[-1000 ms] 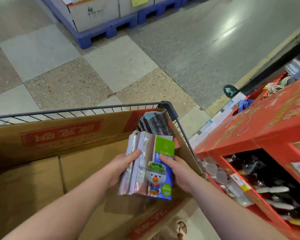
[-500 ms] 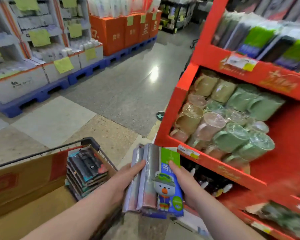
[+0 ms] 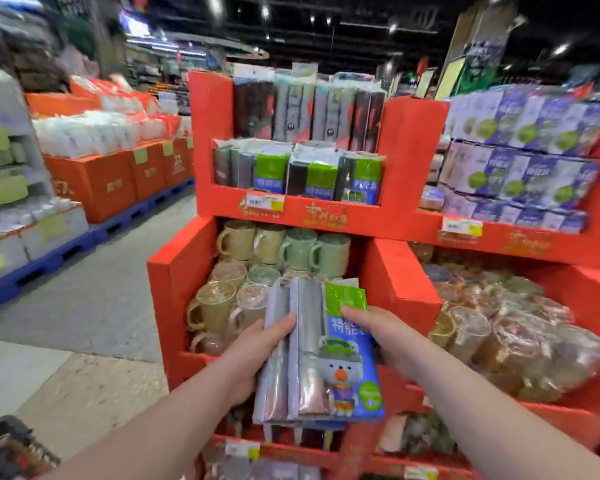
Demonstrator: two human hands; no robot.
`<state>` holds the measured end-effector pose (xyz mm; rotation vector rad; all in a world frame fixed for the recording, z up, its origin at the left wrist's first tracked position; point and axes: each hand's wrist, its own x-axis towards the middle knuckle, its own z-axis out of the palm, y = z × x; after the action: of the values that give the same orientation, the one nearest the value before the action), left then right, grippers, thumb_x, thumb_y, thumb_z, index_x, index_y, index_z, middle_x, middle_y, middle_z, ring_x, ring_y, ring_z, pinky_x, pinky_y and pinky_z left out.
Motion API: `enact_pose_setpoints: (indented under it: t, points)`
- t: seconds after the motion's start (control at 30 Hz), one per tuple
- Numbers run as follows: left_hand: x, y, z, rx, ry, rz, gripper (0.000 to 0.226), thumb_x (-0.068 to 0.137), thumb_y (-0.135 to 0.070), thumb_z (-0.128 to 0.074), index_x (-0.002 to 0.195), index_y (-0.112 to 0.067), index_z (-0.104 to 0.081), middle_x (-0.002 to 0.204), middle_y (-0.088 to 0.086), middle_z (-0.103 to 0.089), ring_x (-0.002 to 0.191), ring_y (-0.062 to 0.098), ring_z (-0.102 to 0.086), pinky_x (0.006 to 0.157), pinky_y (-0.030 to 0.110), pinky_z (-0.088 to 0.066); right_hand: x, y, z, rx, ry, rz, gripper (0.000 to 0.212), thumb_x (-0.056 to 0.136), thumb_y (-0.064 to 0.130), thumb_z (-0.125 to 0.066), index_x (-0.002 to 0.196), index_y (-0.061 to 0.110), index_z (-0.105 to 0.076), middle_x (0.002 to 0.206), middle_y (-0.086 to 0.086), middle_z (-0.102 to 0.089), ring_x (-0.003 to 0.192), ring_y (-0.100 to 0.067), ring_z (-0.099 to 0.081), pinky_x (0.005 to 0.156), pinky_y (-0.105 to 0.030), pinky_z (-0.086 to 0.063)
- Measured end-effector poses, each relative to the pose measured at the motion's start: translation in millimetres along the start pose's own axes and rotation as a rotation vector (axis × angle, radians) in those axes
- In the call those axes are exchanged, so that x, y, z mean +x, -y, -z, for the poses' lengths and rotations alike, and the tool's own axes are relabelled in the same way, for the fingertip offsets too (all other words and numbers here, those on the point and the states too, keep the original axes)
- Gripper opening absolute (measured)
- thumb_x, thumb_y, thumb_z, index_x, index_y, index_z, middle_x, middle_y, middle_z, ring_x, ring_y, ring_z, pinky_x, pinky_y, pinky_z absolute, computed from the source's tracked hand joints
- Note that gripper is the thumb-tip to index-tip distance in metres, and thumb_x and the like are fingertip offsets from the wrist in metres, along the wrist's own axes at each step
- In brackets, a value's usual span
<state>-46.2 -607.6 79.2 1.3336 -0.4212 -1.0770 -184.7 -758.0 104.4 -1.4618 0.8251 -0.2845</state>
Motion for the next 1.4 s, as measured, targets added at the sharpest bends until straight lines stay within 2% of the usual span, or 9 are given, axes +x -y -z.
enact_pose_setpoints:
  t: [0.17, 0.3, 0.43, 0.63, 0.77, 1.0, 1.17, 1.27, 1.4]
  points:
    - [27, -32, -26, 0.036, 0.035, -0.050, 0.039, 0.088, -0.036, -0.064, 0.118, -0.011, -0.061, 0.095, 0.012, -0.075, 0.086, 0.028, -0.072, 0.076, 0.039, -0.057, 7, 39, 31, -0.029, -0.015, 0.113, 0.009, 0.093, 0.018, -0.058, 0.095, 0.013, -0.065, 0.071, 0.005, -0.073, 0.059, -0.008, -0.068, 0.056, -0.018, -0.052]
    - [57, -66, -36, 0.102, 0.071, -0.142, 0.026, 0.090, -0.035, -0.062, 0.106, -0.014, -0.063, 0.081, -0.001, -0.076, 0.072, 0.013, -0.073, 0.058, 0.023, -0.056, 25, 66, 46, -0.032, -0.075, 0.152, 0.013, 0.091, 0.025, -0.062, 0.100, 0.015, -0.065, 0.080, 0.002, -0.073, 0.068, -0.012, -0.067, 0.061, -0.022, -0.050]
    - [96, -102, -40, 0.098, 0.135, -0.166, 0.038, 0.089, -0.036, -0.061, 0.116, -0.009, -0.064, 0.103, 0.013, -0.074, 0.097, 0.032, -0.069, 0.090, 0.046, -0.054, 48, 98, 56, -0.013, -0.110, 0.196, 0.011, 0.092, 0.028, -0.061, 0.097, 0.019, -0.066, 0.081, 0.006, -0.074, 0.068, -0.009, -0.069, 0.063, -0.023, -0.053]
    - [160, -164, -33, 0.122, 0.193, -0.254, 0.042, 0.085, -0.037, -0.065, 0.117, -0.010, -0.063, 0.103, 0.014, -0.073, 0.097, 0.034, -0.069, 0.092, 0.051, -0.053, 93, 165, 56, -0.099, -0.190, 0.258, 0.019, 0.091, 0.034, -0.061, 0.103, 0.020, -0.063, 0.091, 0.002, -0.071, 0.081, -0.017, -0.066, 0.085, -0.038, -0.052]
    - [197, -200, -30, 0.141, 0.208, -0.329, 0.036, 0.089, -0.032, -0.064, 0.116, -0.008, -0.063, 0.100, 0.012, -0.074, 0.093, 0.031, -0.070, 0.083, 0.043, -0.056, 120, 198, 54, -0.119, -0.228, 0.331, 0.018, 0.095, 0.036, -0.056, 0.086, 0.022, -0.062, 0.068, 0.013, -0.070, 0.059, -0.002, -0.066, 0.057, -0.018, -0.054]
    - [241, -227, -30, 0.123, 0.155, -0.442, 0.025, 0.086, -0.031, -0.069, 0.106, -0.016, -0.067, 0.095, 0.010, -0.074, 0.084, 0.032, -0.070, 0.079, 0.054, -0.056, 147, 231, 75, -0.186, -0.354, 0.423, 0.006, 0.091, 0.026, -0.064, 0.091, 0.021, -0.061, 0.083, 0.006, -0.069, 0.066, -0.004, -0.066, 0.057, -0.018, -0.052]
    - [259, -246, -23, 0.055, 0.028, -0.521, 0.036, 0.081, -0.035, -0.072, 0.108, -0.013, -0.066, 0.097, 0.013, -0.074, 0.093, 0.034, -0.070, 0.085, 0.055, -0.055, 171, 249, 97, -0.333, -0.521, 0.500, 0.049, 0.080, 0.021, -0.077, 0.117, 0.025, -0.047, 0.111, -0.002, -0.065, 0.100, -0.017, -0.064, 0.085, -0.033, -0.054]
    - [266, -257, -19, -0.003, 0.006, -0.509, 0.026, 0.090, -0.027, -0.064, 0.110, -0.011, -0.065, 0.098, 0.015, -0.073, 0.089, 0.034, -0.069, 0.083, 0.052, -0.055, 180, 268, 103, -0.610, -0.529, 0.471, 0.044, 0.076, 0.021, -0.080, 0.110, 0.018, -0.052, 0.094, 0.002, -0.060, 0.091, -0.018, -0.060, 0.068, -0.025, -0.049]
    - [276, -265, -20, -0.035, -0.028, -0.519, 0.031, 0.089, -0.026, -0.064, 0.114, -0.008, -0.065, 0.100, 0.018, -0.072, 0.090, 0.036, -0.069, 0.082, 0.054, -0.055, 189, 289, 108, -0.842, -0.524, 0.367, 0.050, 0.073, 0.019, -0.082, 0.107, 0.014, -0.047, 0.102, -0.007, -0.053, 0.088, -0.026, -0.059, 0.060, -0.034, -0.051]
